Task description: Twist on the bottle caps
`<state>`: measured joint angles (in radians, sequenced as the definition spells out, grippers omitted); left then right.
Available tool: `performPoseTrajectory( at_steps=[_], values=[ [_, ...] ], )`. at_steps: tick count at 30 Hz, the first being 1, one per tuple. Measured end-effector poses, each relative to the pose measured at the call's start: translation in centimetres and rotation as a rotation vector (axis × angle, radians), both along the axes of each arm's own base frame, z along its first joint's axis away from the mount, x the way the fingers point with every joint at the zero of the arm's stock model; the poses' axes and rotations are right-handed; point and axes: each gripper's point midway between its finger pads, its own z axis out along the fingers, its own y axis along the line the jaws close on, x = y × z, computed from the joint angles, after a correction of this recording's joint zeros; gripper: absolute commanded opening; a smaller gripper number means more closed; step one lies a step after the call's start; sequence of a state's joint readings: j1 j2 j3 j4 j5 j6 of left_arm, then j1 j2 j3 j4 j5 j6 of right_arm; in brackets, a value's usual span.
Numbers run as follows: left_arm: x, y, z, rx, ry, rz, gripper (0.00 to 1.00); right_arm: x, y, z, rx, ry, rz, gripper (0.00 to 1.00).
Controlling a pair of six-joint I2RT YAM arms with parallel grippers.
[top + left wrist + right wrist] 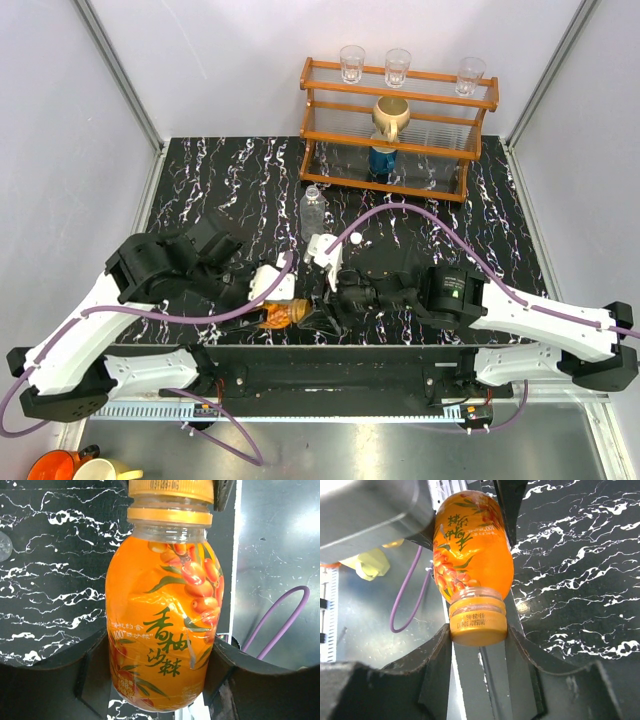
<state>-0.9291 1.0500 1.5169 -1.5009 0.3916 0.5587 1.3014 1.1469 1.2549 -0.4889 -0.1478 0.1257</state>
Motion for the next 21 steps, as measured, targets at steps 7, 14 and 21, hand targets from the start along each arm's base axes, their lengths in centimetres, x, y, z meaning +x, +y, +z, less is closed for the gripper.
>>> performPoseTrajectory(
  at_steps=[7,14,21],
  values=[
    [-0.1,1.0,0.5,0.005,-0.026,0.017,0.37,-0.2,1.0,0.7,0.046,0.065,-0.021,0.13],
    [-0.1,1.3,0.6,0.006,-0.040,0.018,0.37,-0.5,1.4,0.9,0.063,0.149,-0.048,0.13],
    [0.2,1.8,1.2,-0.008,-0.105,0.011,0.38,-0.6,2.1,1.6,0.105,0.242,-0.078,0.13]
  ],
)
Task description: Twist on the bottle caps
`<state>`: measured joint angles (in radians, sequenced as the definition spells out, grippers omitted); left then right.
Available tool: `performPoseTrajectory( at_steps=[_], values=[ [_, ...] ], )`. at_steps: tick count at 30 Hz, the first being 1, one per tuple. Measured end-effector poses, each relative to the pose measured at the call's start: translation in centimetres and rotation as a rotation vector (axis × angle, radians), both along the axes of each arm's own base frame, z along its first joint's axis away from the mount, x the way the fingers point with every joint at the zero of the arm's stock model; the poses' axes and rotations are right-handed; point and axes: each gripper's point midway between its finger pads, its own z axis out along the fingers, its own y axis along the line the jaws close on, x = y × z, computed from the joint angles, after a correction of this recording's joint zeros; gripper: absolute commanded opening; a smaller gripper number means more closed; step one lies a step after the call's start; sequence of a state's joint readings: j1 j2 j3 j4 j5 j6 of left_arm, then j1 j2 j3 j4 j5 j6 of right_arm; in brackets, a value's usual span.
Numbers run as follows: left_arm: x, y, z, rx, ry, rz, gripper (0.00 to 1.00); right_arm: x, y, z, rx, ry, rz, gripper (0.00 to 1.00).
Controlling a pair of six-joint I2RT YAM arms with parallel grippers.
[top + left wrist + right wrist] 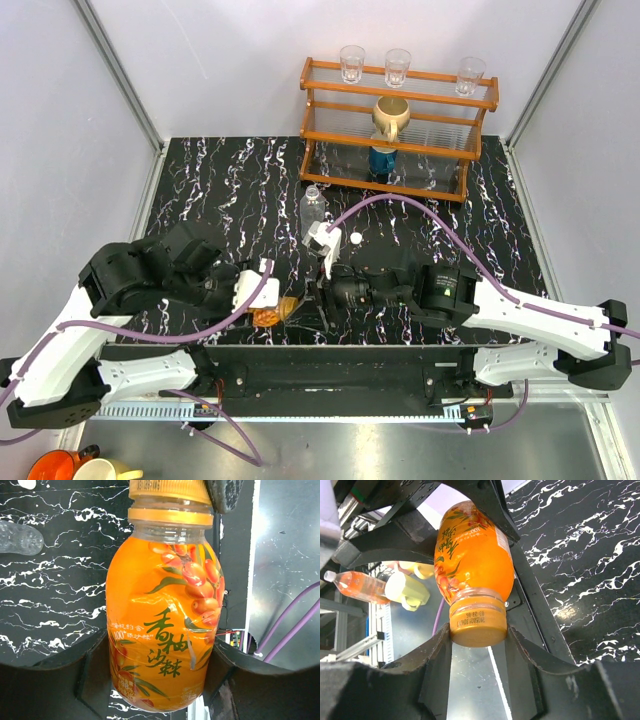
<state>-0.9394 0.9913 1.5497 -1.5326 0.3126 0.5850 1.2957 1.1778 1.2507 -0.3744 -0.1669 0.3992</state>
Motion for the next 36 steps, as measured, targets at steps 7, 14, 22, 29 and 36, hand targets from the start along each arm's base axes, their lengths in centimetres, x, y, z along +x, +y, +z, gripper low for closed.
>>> performPoseTrajectory(
  at_steps=[7,14,22,29,36],
  values=[
    [0.7,-0.1,0.4,-0.005,-0.051,0.002,0.38,0.6,0.0,0.5,0.019,0.081,-0.042,0.11],
    [2.5,-0.5,1.5,-0.043,-0.157,0.041,0.38,2.4,-0.1,2.1,0.035,0.212,-0.127,0.11],
    [4.2,-0.8,2.2,-0.075,-0.250,0.083,0.38,3.7,0.1,3.3,0.044,0.374,-0.175,0.13],
    [4.5,-0.7,1.9,-0.072,-0.288,0.066,0.39,3.8,0.2,3.0,0.011,0.536,-0.139,0.24],
    [4.6,-1.6,2.0,-0.123,-0.296,0.064,0.39,3.9,-0.5,3.9,-0.037,0.590,-0.131,0.49]
  ],
)
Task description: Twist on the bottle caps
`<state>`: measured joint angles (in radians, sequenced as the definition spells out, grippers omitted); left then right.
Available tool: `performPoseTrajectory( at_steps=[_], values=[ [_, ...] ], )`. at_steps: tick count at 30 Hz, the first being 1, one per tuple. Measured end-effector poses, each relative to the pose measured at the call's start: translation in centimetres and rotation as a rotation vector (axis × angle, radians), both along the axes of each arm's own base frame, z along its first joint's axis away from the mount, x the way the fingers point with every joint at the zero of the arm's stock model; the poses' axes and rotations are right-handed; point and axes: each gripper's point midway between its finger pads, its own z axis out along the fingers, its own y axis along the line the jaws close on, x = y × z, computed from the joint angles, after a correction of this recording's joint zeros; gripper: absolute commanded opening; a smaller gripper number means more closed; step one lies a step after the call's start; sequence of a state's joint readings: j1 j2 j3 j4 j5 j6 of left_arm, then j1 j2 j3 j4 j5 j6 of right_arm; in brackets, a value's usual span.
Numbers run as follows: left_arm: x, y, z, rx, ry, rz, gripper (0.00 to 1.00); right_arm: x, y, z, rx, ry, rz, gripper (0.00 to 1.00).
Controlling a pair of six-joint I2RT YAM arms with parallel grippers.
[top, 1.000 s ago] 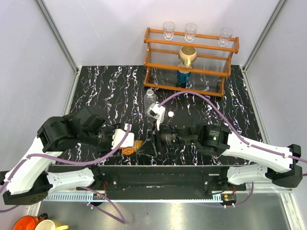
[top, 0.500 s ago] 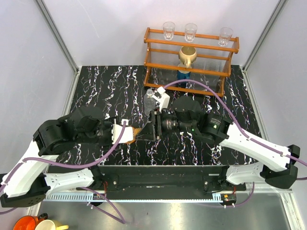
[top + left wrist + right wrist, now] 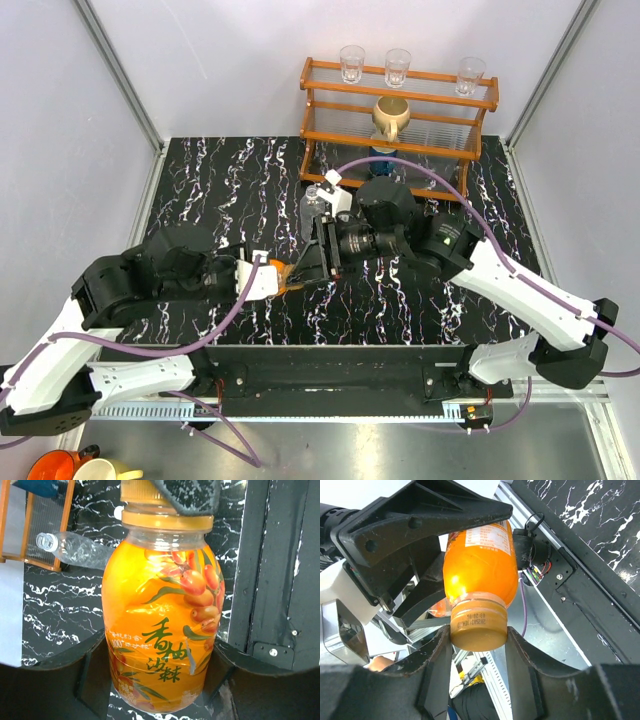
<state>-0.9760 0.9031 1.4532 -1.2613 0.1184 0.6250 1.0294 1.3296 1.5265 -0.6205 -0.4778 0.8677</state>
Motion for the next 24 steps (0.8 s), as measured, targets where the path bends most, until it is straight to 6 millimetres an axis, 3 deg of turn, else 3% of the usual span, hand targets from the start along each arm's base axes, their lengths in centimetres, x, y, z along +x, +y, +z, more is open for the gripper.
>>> performPoseTrajectory(
  at_steps=[3,5,9,10,12,13,19,24],
  values=[
    [0.0,-0.8,0.4,-0.046,0.010,0.001,0.39,0.1,-0.4,0.8,-0.012,-0.006,-0.002,0.55],
    [-0.1,-1.5,0.9,-0.083,0.024,-0.001,0.39,0.0,-0.6,1.6,-0.007,-0.022,0.006,0.66],
    [-0.4,-2.9,1.9,-0.161,0.057,-0.008,0.38,-0.2,-0.9,3.5,0.015,-0.059,0.023,0.70],
    [-0.5,-3.3,2.2,-0.185,0.064,-0.014,0.38,-0.1,-0.9,3.9,0.020,-0.071,0.025,0.75],
    [-0.6,-3.7,2.5,-0.209,0.076,-0.010,0.38,0.1,-1.1,4.6,0.025,-0.084,0.023,0.96],
    [-0.5,-3.9,2.7,-0.222,0.083,-0.004,0.38,0.2,-1.2,5.0,0.032,-0.092,0.025,1.00],
    [-1.3,-5.8,3.5,-0.296,0.159,-0.036,0.35,1.9,-2.0,9.3,0.127,-0.228,0.000,1.00],
    [-0.6,-6.7,4.6,-0.375,0.216,0.009,0.35,3.4,-3.4,11.4,0.159,-0.360,-0.033,1.00]
  ],
)
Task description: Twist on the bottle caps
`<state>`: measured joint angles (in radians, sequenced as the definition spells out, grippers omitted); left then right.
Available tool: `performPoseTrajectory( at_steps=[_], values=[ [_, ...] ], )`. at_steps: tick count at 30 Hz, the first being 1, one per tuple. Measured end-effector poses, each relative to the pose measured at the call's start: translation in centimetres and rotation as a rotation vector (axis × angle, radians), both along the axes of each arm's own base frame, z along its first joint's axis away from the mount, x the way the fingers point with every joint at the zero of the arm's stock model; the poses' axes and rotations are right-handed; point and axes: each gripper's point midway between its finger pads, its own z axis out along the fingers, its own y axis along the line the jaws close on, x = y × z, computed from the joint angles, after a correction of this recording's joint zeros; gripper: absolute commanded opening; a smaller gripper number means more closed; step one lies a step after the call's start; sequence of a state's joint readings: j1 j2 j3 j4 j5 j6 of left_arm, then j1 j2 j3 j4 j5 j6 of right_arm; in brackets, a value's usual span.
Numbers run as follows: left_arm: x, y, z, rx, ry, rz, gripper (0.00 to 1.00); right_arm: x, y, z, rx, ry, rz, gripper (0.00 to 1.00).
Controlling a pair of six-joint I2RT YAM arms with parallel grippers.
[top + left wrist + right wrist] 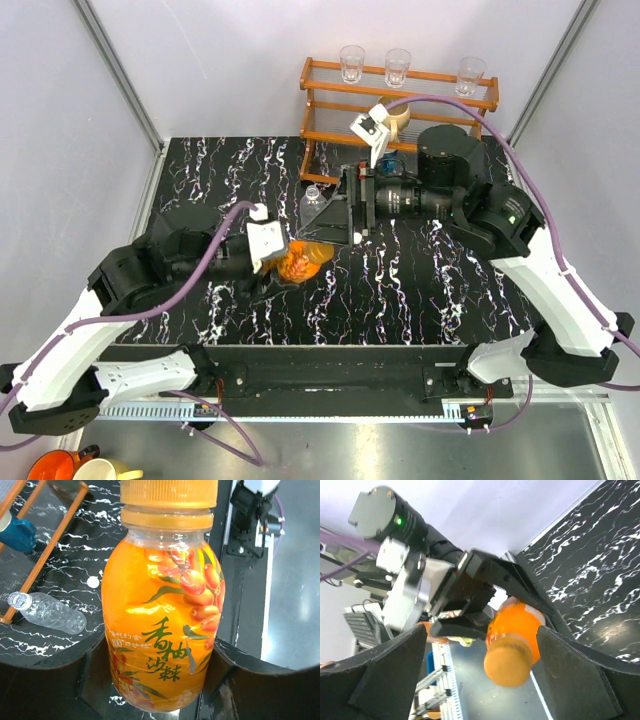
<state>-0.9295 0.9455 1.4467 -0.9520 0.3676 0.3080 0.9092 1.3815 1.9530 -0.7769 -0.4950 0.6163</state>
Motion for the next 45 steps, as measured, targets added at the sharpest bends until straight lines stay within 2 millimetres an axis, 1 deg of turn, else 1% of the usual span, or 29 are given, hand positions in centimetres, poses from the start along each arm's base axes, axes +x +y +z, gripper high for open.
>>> performPoseTrajectory(
  at_steps=[2,4,6,9,11,12,14,15,17,19,21,24,26,27,32,34,39,45],
  values=[
    [0.4,-0.1,0.7,-0.038,0.022,0.028,0.35,0.1,-0.6,0.4,0.002,-0.047,-0.007,1.00],
    [0.7,-0.2,1.8,-0.092,0.028,0.049,0.35,0.1,-1.5,0.7,-0.001,-0.107,-0.023,1.00],
    [0.7,-0.3,3.6,-0.172,0.024,0.057,0.35,0.0,-2.8,1.0,0.007,-0.192,-0.045,1.00],
    [-0.1,-0.5,6.4,-0.292,0.036,0.040,0.35,-1.0,-5.0,1.2,0.039,-0.335,-0.048,1.00],
    [-0.6,-0.7,7.9,-0.361,0.064,0.019,0.35,-2.1,-6.5,1.5,0.083,-0.461,-0.035,1.00],
    [-1.1,-0.9,9.1,-0.415,0.082,-0.012,0.34,-2.6,-6.9,1.8,0.111,-0.530,-0.019,1.00],
    [-1.6,-1.4,10.0,-0.482,0.120,-0.065,0.33,-3.7,-7.4,3.2,0.168,-0.632,0.019,1.00],
    [-1.8,-1.6,10.0,-0.506,0.142,-0.090,0.32,-4.1,-7.3,4.3,0.205,-0.689,0.046,1.00],
    [-2.4,-2.3,8.9,-0.529,0.212,-0.161,0.32,-4.7,-6.5,5.8,0.262,-0.777,0.113,1.00],
    [-3.0,-2.8,7.6,-0.531,0.274,-0.229,0.32,-4.6,-5.3,6.3,0.292,-0.826,0.172,1.00],
    [-3.3,-3.3,6.1,-0.521,0.334,-0.283,0.32,-4.3,-4.3,6.2,0.305,-0.850,0.231,1.00],
    [-3.8,-3.4,4.9,-0.518,0.389,-0.350,0.33,-3.2,-2.6,4.6,0.287,-0.830,0.303,1.00],
    [-4.2,-3.2,5.2,-0.527,0.386,-0.389,0.33,-3.0,-2.0,3.9,0.289,-0.813,0.348,1.00],
    [-4.6,-3.1,5.6,-0.535,0.374,-0.415,0.33,-3.1,-1.9,3.9,0.301,-0.809,0.371,1.00],
    [-5.6,-2.4,7.2,-0.570,0.309,-0.483,0.34,-4.5,-1.8,4.9,0.409,-0.826,0.457,1.00],
    [-5.9,-2.1,7.5,-0.579,0.291,-0.497,0.34,-4.9,-1.6,5.0,0.449,-0.824,0.480,1.00],
    [-6.1,-1.9,7.3,-0.587,0.277,-0.507,0.34,-4.9,-0.8,5.1,0.526,-0.779,0.532,1.00],
    [-5.7,-2.1,6.6,-0.586,0.296,-0.489,0.33,-4.5,0.2,5.2,0.567,-0.727,0.568,0.98]
  ],
)
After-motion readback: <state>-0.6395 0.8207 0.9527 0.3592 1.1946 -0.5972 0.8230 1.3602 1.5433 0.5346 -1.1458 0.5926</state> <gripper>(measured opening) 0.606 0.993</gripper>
